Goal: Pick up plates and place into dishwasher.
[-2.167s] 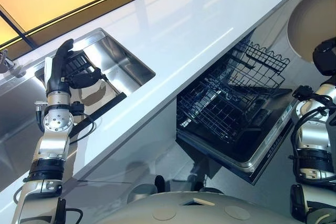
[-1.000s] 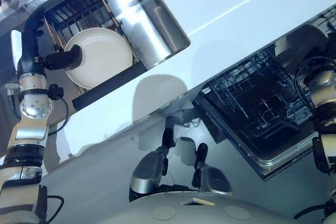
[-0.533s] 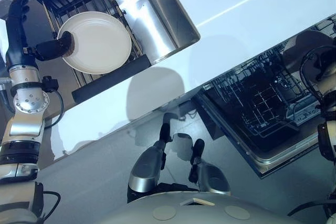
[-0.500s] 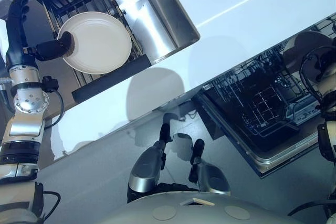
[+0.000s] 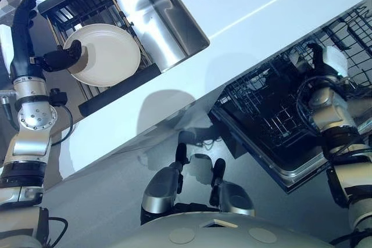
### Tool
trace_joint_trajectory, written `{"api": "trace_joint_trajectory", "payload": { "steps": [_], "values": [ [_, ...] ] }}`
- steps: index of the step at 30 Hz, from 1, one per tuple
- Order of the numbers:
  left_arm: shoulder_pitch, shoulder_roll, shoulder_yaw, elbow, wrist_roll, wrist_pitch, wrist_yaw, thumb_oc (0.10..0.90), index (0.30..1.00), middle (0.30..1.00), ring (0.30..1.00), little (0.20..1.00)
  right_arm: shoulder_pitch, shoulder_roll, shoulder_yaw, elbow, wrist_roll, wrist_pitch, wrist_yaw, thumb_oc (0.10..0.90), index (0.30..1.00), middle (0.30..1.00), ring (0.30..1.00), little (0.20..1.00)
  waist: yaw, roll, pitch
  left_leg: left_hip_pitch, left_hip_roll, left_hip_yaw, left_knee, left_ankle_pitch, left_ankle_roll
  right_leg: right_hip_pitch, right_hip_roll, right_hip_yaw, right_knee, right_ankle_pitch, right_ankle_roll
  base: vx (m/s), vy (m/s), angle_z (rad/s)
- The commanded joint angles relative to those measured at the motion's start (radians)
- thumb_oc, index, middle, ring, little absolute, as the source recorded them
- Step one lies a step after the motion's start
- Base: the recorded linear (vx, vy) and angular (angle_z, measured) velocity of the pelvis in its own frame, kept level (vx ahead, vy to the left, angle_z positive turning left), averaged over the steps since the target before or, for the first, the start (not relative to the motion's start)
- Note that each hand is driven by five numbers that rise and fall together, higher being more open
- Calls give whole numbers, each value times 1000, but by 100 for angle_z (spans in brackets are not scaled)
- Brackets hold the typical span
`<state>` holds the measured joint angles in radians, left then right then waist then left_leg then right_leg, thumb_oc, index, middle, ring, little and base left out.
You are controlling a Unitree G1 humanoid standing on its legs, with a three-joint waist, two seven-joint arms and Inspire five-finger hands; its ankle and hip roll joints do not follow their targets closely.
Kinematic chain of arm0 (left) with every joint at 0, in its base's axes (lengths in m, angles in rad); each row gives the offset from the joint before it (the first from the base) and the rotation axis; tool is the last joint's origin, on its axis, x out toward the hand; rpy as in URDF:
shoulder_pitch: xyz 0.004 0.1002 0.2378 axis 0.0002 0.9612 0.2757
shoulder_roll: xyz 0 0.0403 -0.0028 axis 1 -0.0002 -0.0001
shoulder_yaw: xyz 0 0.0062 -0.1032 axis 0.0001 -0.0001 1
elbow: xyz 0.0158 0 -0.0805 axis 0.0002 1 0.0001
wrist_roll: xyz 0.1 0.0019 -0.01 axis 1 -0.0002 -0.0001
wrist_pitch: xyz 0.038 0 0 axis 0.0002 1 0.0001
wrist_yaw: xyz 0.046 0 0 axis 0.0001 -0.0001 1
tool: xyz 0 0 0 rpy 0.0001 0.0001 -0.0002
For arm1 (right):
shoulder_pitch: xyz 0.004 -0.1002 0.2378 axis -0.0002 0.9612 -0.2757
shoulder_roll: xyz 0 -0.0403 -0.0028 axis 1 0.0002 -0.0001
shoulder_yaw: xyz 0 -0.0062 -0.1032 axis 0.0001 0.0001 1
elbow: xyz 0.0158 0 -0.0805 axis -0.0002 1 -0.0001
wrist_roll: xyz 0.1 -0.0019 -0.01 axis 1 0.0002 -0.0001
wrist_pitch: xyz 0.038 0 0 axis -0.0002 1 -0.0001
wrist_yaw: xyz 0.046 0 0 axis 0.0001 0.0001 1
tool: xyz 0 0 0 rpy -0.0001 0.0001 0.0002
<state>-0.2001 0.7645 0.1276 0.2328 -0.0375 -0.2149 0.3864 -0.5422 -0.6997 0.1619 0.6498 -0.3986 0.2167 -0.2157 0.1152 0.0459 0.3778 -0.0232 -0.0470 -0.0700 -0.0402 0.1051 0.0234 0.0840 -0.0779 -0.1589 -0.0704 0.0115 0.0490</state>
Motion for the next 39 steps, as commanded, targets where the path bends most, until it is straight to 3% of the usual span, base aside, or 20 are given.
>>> {"api": "trace_joint_trajectory", "payload": {
  "steps": [1, 14, 18, 21, 24, 28, 34, 35, 36, 39],
  "values": [
    [38, -12, 107, -56, 42, -51, 43, 800, 900, 900, 900, 900, 22, -87, -29, -99, -90, -81, -86, 800, 900, 900, 900, 900, -17, 21, -179, 57, -26, 26, 35, -153, 2, -90, 18, 20, 144, -95, 9, 20, 3, -8],
    [82, -36, 116, -65, 60, -48, 13, 800, 900, 900, 900, 900, 103, -81, -83, -116, -105, -109, -106, 800, 900, 900, 900, 900, -16, 19, -228, 104, -25, 40, 20, -165, 3, -45, 7, 9, 126, -94, 23, 8, 5, -4],
    [93, -39, 119, -59, 60, -51, 5, 800, 900, 900, 900, 900, 116, -84, -94, -124, -146, -118, -146, 800, 900, 900, 900, 900, -14, 19, -240, 122, -26, 44, 13, -169, 5, -29, -1, 2, 118, -91, 31, 0, 0, 0],
    [105, -35, 127, -58, 53, -50, -2, 800, 900, 900, 900, 900, 114, -96, -108, -140, -165, -88, -197, 800, 900, 900, 900, 900, -12, 19, -250, 133, -25, 47, 6, -173, 7, -21, -5, -1, 113, -91, 36, 8, 2, -2],
    [120, -42, 139, -65, 57, -49, -15, 800, 900, 900, 900, 900, 124, -96, -157, -154, -82, -78, -196, 800, 900, 900, 900, 900, -13, 20, -257, 143, -22, 51, -1, -175, 8, -15, -8, -4, 111, -91, 43, 22, 10, -9],
    [134, -45, 158, -61, 58, -57, -29, 800, 900, 900, 900, 900, 155, -91, -216, -166, -15, -112, -222, 800, 900, 900, 900, 900, -18, 22, -265, 156, -21, 56, -16, -177, 10, -10, -10, -2, 107, -91, 49, 4, 5, -1],
    [126, -32, 167, -39, 38, -65, -52, 800, 900, 900, 900, 900, 160, -81, -304, -220, 148, -182, -355, 800, 900, 900, 900, 900, -25, 18, -279, 164, -19, 70, -23, -178, 13, -10, -11, -3, 98, -81, 56, -18, 0, -2],
    [123, -33, 167, -37, 42, -65, -56, 800, 900, 900, 900, 900, 161, -70, -323, -240, 197, -197, -340, 800, 900, 900, 900, 900, -27, 17, -282, 165, -20, 73, -23, -181, 15, -10, -11, -2, 98, -81, 57, -47, -4, -2],
    [124, -37, 171, -39, 48, -65, -62, 800, 900, 900, 900, 900, 179, -46, -359, -282, 321, -208, -255, 800, 900, 900, 900, 900, -32, 14, -290, 167, -20, 80, -24, -184, 16, -11, -11, 1, 97, -83, 60, 0, 0, 0],
    [129, -40, 186, -39, 49, -73, -69, 800, 900, 900, 900, 900, 220, -21, -395, -312, 485, -215, -99, 800, 900, 900, 900, 900, -40, 7, -296, 172, -22, 84, -29, -187, 17, -9, -8, 3, 95, -86, 59, -13, -9, -7]
  ]
}}
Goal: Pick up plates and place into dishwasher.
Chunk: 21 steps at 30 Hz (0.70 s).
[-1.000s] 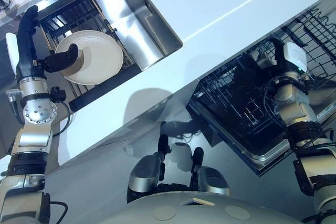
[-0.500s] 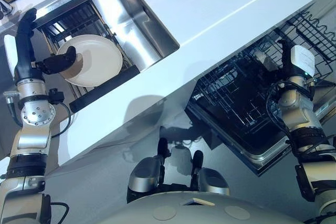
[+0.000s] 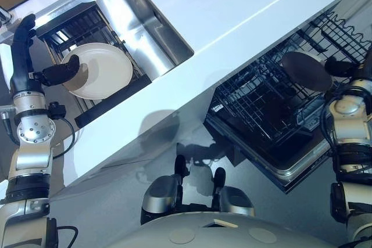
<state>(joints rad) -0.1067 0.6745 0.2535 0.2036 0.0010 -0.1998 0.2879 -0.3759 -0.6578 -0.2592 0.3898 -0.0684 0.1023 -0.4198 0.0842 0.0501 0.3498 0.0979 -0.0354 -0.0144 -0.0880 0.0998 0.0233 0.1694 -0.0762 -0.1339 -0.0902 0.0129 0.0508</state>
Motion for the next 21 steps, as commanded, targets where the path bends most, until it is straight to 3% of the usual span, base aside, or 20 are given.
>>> {"api": "trace_joint_trajectory", "payload": {
  "steps": [1, 3, 6, 9, 16, 18, 21],
  "values": [
    [39, 50, 66, -9, 10, -94, 28, 800, 900, 900, 900, 900, 72, -52, 18, -57, 184, -98, 164, 800, 900, 900, 900, 900, -12, 0, -270, 53, -34, 30, 19, -183, 18, -93, -8, -20, 114, -88, 58, -18, -24, -10],
    [45, 52, 81, -8, 2, -100, 27, 800, 900, 900, 900, 900, 114, -34, 12, -81, 263, -117, 244, 800, 900, 900, 900, 900, -19, -7, -273, 55, -34, 35, 17, -183, 17, -91, -6, -18, 107, -86, 57, -25, -36, -10],
    [52, 50, 90, 0, 0, -111, 28, 800, 900, 900, 900, 900, 148, -17, 1, -94, 272, -163, 253, 800, 900, 900, 900, 900, -26, -14, -279, 57, -34, 42, 16, -185, 18, -88, -2, -15, 100, -86, 57, -30, -38, -5],
    [43, 54, 83, 16, -3, -119, 32, 800, 900, 900, 900, 900, 163, -11, -19, -111, 273, -219, 158, 800, 900, 900, 900, 900, -38, -19, -284, 61, -31, 53, 17, -189, 18, -84, 3, -6, 92, -85, 56, -41, -46, -7],
    [27, 53, 63, 40, 13, -128, 46, 800, 900, 900, 900, 900, 153, -14, -43, -133, 222, -261, 25, 800, 900, 900, 900, 900, -46, -17, -292, 68, -28, 70, 13, -193, 16, -76, 8, 7, 64, -70, 59, -23, -25, -10],
    [30, 51, 64, 43, 28, -125, 36, 800, 900, 900, 900, 900, 163, -7, -49, -136, 254, -266, 80, 800, 900, 900, 900, 900, -48, -16, -294, 68, -27, 74, 13, -193, 15, -75, 8, 9, 62, -70, 60, -17, -9, -12],
    [49, 51, 83, 39, 78, -110, -1, 800, 900, 900, 900, 900, 214, 39, -58, -150, 368, -282, 258, 800, 900, 900, 900, 900, -58, -15, -296, 69, -26, 79, 10, -193, 16, -75, 9, 10, 63, -72, 59, -32, -6, -4]
  ]
}}
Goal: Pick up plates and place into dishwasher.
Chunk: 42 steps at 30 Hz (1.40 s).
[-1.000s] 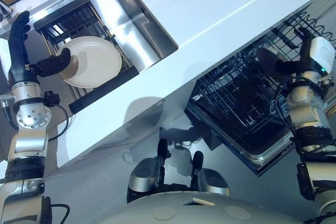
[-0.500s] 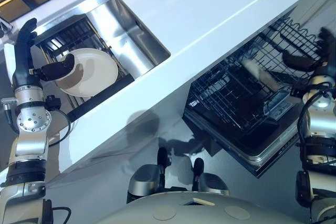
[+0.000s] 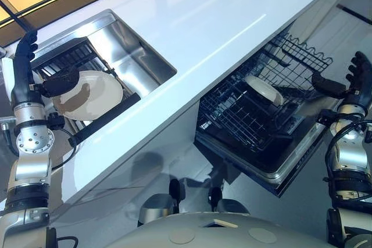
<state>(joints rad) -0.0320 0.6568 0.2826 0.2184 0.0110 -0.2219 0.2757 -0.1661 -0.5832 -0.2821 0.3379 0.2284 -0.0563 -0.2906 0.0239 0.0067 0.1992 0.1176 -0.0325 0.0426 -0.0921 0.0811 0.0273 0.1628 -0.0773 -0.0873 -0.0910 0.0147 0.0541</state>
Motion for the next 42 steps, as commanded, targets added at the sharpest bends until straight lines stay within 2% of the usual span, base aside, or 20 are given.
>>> {"api": "trace_joint_trajectory", "payload": {
  "steps": [1, 5, 7, 12, 17, 22, 27, 30, 34, 42],
  "values": [
    [-20, 75, 62, 25, 80, -83, 2, 800, 900, 900, 900, 900, 21, -23, -38, -101, 94, -129, 159, 800, 900, 900, 900, 900, -2, 29, -146, 49, -29, 24, 14, -174, 13, -69, 10, -36, 65, -75, 56, -33, 4, -6],
    [0, 108, 91, 32, 110, -51, -37, 800, 900, 900, 900, 900, 83, 25, -38, -103, 84, -203, 223, 800, 900, 900, 900, 900, -19, 37, -148, 48, -27, 31, 15, -175, 17, -78, 12, -27, 75, -79, 54, -36, 18, -3],
    [5, 126, 103, 40, 121, -26, -62, 800, 900, 900, 900, 900, 101, 43, -27, -124, 81, -218, 247, 800, 900, 900, 900, 900, -26, 43, -146, 46, -27, 34, 18, -176, 20, -83, 13, -21, 81, -81, 53, -47, 37, -3],
    [-1, 191, 101, 97, 168, 72, -168, 800, 900, 900, 900, 900, 136, 76, 37, -206, 84, -194, 396, 800, 900, 900, 900, 900, -48, 60, -133, 38, -29, 43, 39, -184, 26, -97, 10, -10, 93, -81, 53, -44, 55, -13],
    [-18, 265, 72, 204, 186, 131, -261, 800, 900, 900, 900, 900, 151, 77, 109, -244, 99, -173, 486, 800, 900, 900, 900, 900, -62, 74, -122, 37, -34, 41, 42, -188, 33, -102, 6, -5, 105, -88, 61, -26, 81, -5],
    [-40, 344, 52, 294, 193, 137, -294, 800, 900, 900, 900, 900, 164, 65, 153, -244, 106, -140, 519, 800, 900, 900, 900, 900, -71, 82, -116, 30, -41, 41, 41, -185, 40, -121, -3, 5, 118, -82, 72, 11, 113, -5],
    [-73, 380, 26, 324, 175, 170, -341, 800, 900, 900, 900, 900, 173, 49, 187, -252, 113, -115, 544, 800, 900, 900, 900, 900, -79, 88, -95, 9, -48, 45, 65, -192, 52, -158, -15, 15, 155, -84, 80, 12, 129, -7],
    [-102, 391, -1, 334, 178, 200, -342, 800, 900, 900, 900, 900, 171, 41, 212, -261, 101, -104, 556, 800, 900, 900, 900, 900, -83, 92, -70, -15, -58, 41, 85, -194, 62, -198, -21, 26, 189, -81, 84, -15, 184, -11],
    [-114, 401, -15, 345, 158, 208, -338, 800, 900, 900, 900, 900, 164, 24, 229, -259, 100, -106, 559, 800, 900, 900, 900, 900, -83, 95, -46, -43, -67, 39, 95, -187, 67, -235, -26, 40, 211, -72, 90, -33, 146, -9],
    [-138, 390, -9, 336, 9, 217, -367, 800, 900, 900, 900, 900, 159, 19, 244, -244, 75, -121, 544, 800, 900, 900, 900, 900, -81, 101, 2, -86, -76, 46, 101, -171, 69, -286, -28, 59, 238, -47, 99, -27, 110, -2]
  ]
}}
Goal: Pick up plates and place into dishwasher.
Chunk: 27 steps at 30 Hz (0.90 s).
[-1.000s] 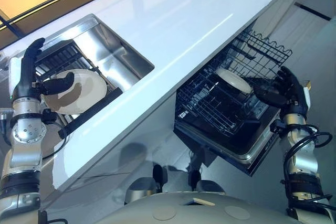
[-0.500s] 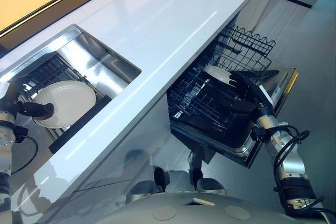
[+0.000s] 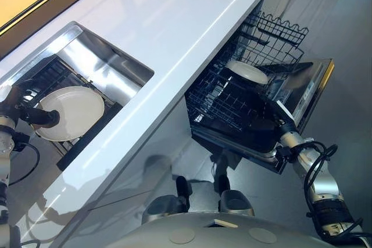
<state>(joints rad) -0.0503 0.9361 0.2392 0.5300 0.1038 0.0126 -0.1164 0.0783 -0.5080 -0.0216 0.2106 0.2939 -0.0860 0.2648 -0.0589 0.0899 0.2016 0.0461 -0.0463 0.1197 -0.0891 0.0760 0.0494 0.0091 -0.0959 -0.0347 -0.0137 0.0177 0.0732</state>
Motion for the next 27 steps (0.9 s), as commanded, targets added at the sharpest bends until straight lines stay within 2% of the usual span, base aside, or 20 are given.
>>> {"api": "trace_joint_trajectory", "payload": {
  "steps": [1, 6, 9, 12, 14, 18, 19, 20, 21, 24, 27],
  "values": [
    [-126, 103, 33, 19, -120, -21, 23, 800, 900, 900, 900, 900, -86, -56, -10, -114, 4, -91, -18, 800, 900, 900, 900, 900, 3, 19, 8, -22, -63, -31, 99, -163, 45, -140, -10, 8, 165, -46, 80, -7, 105, 1],
    [-156, 88, 12, 15, -130, -9, 16, 800, 900, 900, 900, 900, -96, -62, -2, -105, 3, -103, -26, 800, 900, 900, 900, 900, 4, 24, 31, -46, -64, -31, 102, -154, 43, -163, -9, 11, 175, -44, 72, -19, 64, 1],
    [-183, 94, -16, 22, -152, 27, -30, 800, 900, 900, 900, 900, -110, -71, 9, -111, 1, -97, -41, 800, 900, 900, 900, 900, 2, 27, 50, -66, -64, -29, 109, -148, 41, -178, -7, 15, 178, -43, 68, -36, 56, 3],
    [-206, 93, -41, 38, -224, 76, -147, 800, 900, 900, 900, 900, -120, -79, 14, -114, 0, -95, -52, 800, 900, 900, 900, 900, 1, 29, 66, -83, -63, -26, 119, -146, 39, -192, -6, 19, 180, -43, 65, -39, 31, 2],
    [-227, 77, -70, 48, -301, 150, -334, 800, 900, 900, 900, 900, -132, -80, 14, -118, -2, -91, -62, 800, 900, 900, 900, 900, 1, 30, 84, -97, -62, -21, 126, -142, 40, -205, -4, 20, 186, -41, 61, -60, 9, 3],
    [-213, 48, -119, 26, -423, 211, -462, 800, 900, 900, 900, 900, -137, -86, 12, -120, 9, -92, -73, 800, 900, 900, 900, 900, 4, 28, 99, -104, -62, -17, 131, -139, 42, -210, -4, 19, 187, -29, 58, -47, -33, -1],
    [-209, 39, -123, 15, -451, 222, -475, 649, 771, 771, 771, 749, -137, -86, 11, -118, 11, -93, -73, 800, 900, 900, 900, 900, 4, 27, 100, -103, -62, -17, 132, -140, 42, -207, -6, 17, 186, -30, 58, -8, -40, 2],
    [-200, 29, -126, -2, -472, 225, -481, 616, 742, 742, 742, 716, -135, -85, 8, -116, 13, -94, -70, 800, 900, 900, 900, 900, 6, 27, 99, -101, -63, -17, 133, -141, 42, -204, -7, 14, 185, -30, 58, -3, -38, 4],
    [-192, 17, -128, -23, -505, 241, -494, 446, 596, 596, 596, 546, -132, -79, 6, -116, 9, -95, -68, 800, 900, 900, 900, 900, 7, 27, 98, -98, -64, -19, 133, -143, 42, -201, -7, 12, 185, -31, 58, 1, -36, 5],
    [-172, -3, -138, -85, -545, 258, -514, 333, 500, 500, 500, 433, -124, -71, 6, -111, 9, -99, -64, 800, 900, 900, 900, 900, 12, 28, 91, -88, -67, -26, 129, -144, 41, -185, -10, 3, 177, -33, 57, 3, -63, 4],
    [-152, -28, -138, -137, -586, 231, -501, 141, 335, 335, 335, 241, -124, -59, 13, -104, 10, -99, -67, 800, 900, 900, 900, 900, 19, 29, 78, -75, -69, -36, 123, -146, 41, -168, -9, -6, 170, -40, 57, -4, -90, 4]
  ]
}}
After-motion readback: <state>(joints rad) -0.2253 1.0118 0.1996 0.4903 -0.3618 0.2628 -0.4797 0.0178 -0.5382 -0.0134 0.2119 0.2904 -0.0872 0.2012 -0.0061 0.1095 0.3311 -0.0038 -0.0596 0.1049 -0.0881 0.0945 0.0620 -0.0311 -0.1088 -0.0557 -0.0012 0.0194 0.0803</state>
